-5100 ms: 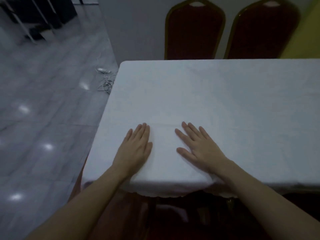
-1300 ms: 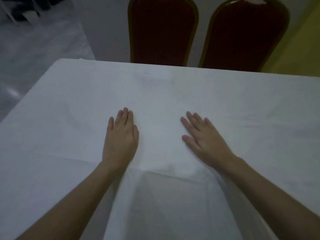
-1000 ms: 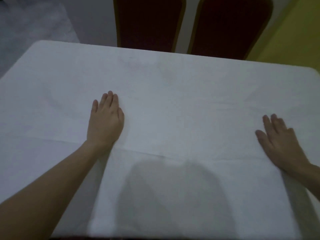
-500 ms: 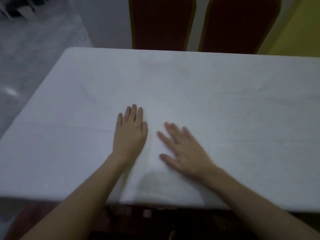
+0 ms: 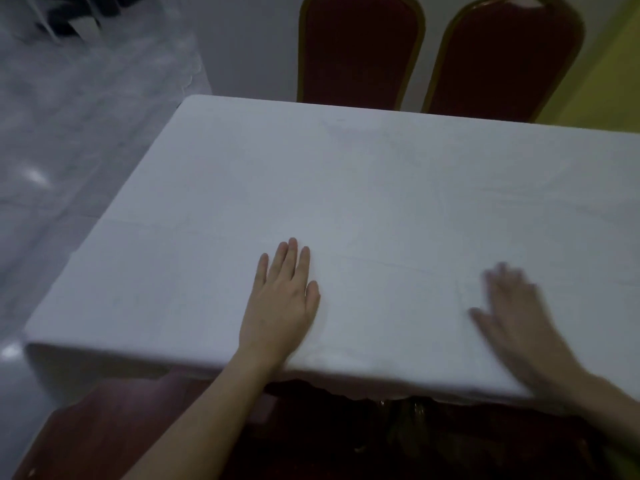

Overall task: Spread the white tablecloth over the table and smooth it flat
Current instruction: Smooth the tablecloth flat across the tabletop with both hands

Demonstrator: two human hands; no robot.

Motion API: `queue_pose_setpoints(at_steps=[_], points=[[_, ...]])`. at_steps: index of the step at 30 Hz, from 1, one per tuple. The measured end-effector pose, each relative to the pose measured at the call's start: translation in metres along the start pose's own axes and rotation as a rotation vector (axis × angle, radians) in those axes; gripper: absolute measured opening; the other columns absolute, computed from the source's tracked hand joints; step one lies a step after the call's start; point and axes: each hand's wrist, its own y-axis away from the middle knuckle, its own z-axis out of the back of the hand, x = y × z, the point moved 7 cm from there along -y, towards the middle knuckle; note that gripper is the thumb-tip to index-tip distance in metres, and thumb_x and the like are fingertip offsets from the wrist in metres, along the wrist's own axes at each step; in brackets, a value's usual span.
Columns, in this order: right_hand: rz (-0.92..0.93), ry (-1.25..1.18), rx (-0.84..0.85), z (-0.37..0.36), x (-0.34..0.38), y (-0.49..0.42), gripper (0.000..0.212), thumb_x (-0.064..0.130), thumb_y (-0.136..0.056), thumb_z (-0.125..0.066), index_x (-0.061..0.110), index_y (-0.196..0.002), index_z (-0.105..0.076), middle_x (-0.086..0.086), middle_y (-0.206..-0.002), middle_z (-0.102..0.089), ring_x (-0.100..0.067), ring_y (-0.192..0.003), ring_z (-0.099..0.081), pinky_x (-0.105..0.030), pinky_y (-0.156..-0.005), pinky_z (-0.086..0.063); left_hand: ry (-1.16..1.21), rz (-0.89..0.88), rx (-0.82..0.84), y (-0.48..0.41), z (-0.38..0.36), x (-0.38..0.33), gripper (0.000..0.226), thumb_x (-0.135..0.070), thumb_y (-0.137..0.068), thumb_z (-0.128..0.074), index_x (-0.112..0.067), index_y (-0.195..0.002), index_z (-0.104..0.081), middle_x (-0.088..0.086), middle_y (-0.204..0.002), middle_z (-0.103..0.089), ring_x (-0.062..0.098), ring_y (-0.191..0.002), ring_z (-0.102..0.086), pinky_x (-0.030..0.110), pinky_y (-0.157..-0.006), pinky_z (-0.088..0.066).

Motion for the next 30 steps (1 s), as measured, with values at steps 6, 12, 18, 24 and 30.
queue_pose_setpoints(at_steps=[6, 12, 18, 24, 30], points=[[0.620, -0.085, 0.019, -0.012, 0.229, 0.008, 0.066, 0.045, -0.097, -0.024, 0.001, -0.146, -0.028, -0.015, -0.154, -0.028, -0.025, -0.144, -0.022, -0.043, -0.113, -0.011, -0.032, -0.047, -0.030, -0.001, -0.001, 0.004, 0.056, -0.020, -0.095, -0.016, -0.002, -0.146, -0.027, 0.013, -0.156, -0.025, 0.023, -0.146, -0.019, 0.044, -0.120, -0.015], [0.559, -0.064, 0.049, -0.012, 0.162, 0.006, 0.062, 0.049, -0.097, -0.019, 0.020, -0.151, -0.017, -0.003, -0.160, -0.010, -0.017, -0.147, -0.006, -0.039, -0.118, -0.004, 0.037, -0.022, -0.050, -0.002, 0.002, 0.004, 0.056, -0.024, -0.095, -0.019, -0.005, -0.147, -0.028, 0.010, -0.156, -0.025, 0.020, -0.146, -0.019, 0.040, -0.120, -0.012], [0.028, -0.046, 0.126, 0.000, -0.078, 0.016, 0.077, 0.069, -0.087, -0.005, 0.026, -0.150, -0.013, 0.003, -0.159, -0.007, -0.010, -0.146, -0.004, -0.041, -0.118, -0.007, 0.011, -0.015, 0.007, -0.004, 0.000, -0.001, 0.064, -0.036, -0.094, -0.015, -0.001, -0.145, -0.031, 0.015, -0.155, -0.026, 0.025, -0.145, -0.021, 0.042, -0.120, -0.014], [-0.156, -0.022, 0.144, 0.003, -0.194, 0.056, 0.089, 0.071, -0.085, 0.002, 0.014, -0.150, -0.017, -0.010, -0.159, -0.014, -0.026, -0.146, -0.013, -0.051, -0.115, -0.013, 0.078, -0.309, 0.114, -0.003, -0.002, -0.094, 0.068, -0.044, -0.093, -0.014, -0.003, -0.145, -0.030, 0.013, -0.156, -0.023, 0.020, -0.146, -0.018, 0.027, -0.119, -0.003], [0.416, -0.056, 0.014, 0.007, -0.085, 0.055, 0.058, 0.037, -0.098, -0.024, 0.000, -0.139, -0.041, -0.019, -0.147, -0.040, -0.027, -0.141, -0.029, -0.040, -0.115, -0.009, 0.501, -0.232, 0.108, -0.019, -0.038, -0.305, 0.061, -0.035, -0.096, -0.012, -0.006, -0.148, -0.024, 0.008, -0.159, -0.015, 0.014, -0.147, -0.009, 0.022, -0.118, 0.004]])
